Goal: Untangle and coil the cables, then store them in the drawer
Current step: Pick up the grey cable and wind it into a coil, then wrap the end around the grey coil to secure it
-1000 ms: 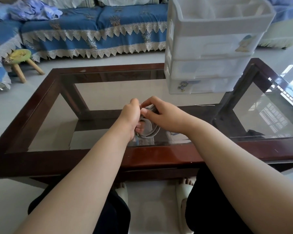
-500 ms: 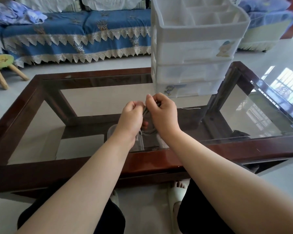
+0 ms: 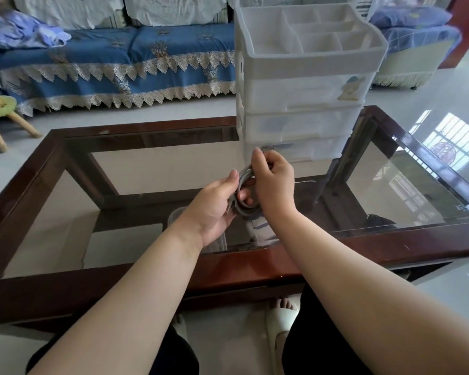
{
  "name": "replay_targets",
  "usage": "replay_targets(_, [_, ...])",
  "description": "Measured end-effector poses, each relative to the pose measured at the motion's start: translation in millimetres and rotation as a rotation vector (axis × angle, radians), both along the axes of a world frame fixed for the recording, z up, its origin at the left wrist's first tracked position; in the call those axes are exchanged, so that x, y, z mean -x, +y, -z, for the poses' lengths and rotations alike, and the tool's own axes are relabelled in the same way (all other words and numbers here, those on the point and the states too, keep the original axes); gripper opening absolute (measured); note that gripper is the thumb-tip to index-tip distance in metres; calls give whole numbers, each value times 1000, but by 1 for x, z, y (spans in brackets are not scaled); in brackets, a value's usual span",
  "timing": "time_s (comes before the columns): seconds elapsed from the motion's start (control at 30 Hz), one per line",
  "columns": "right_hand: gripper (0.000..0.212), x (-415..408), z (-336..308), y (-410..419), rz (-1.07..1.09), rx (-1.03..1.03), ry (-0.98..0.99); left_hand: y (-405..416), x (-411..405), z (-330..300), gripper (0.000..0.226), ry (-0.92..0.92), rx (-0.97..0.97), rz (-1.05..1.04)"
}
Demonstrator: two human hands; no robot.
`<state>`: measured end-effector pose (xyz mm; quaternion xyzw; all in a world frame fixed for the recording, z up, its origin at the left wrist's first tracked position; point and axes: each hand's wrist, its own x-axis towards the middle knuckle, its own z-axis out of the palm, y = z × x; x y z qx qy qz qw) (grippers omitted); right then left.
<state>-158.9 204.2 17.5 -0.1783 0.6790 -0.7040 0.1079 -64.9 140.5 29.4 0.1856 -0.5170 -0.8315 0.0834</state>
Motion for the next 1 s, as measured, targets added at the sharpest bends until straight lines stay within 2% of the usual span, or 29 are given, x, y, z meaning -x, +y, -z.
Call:
replay_targets(0.17, [38,9,8,-1,-37,-102,111,-12,3,1,34,-54,78,101])
replay_targets(0.33, [42,44,8,-1,-220,-224,100,-15,13,8,30,-116,303,17])
replay_targets(0.37, [43,57,13,1,-189,-334,156,-17,14,9,30,-145,371,-3])
replay_targets(0.43, [39,86,28,11,-109,-764,359,-21,16,13,31,-194,462,-48])
replay_targets(0.5, [43,104,43,23,-104,-1150,377,-25,18,17,32,-228,530,-85])
replay_targets(0.53, [46,107,49,27,-109,-1268,367,-27,18,19,32,-241,561,-99])
replay_targets(0.73, [43,100,56,21,-101,-1501,383,-36,25,23,35,-297,644,-156])
replay_targets(0.8, [37,97,53,19,-121,-1462,364,-37,27,24,35,-317,678,-182])
replay_targets(0.83, [32,94,48,18,-117,-1357,326,-36,27,24,35,-329,691,-189])
replay_targets(0.93, [17,77,28,8,-134,-838,249,-33,28,29,35,-369,743,-185])
replay_targets(1.0, [19,53,12,3,-197,-620,261,-33,29,31,37,-381,794,-182])
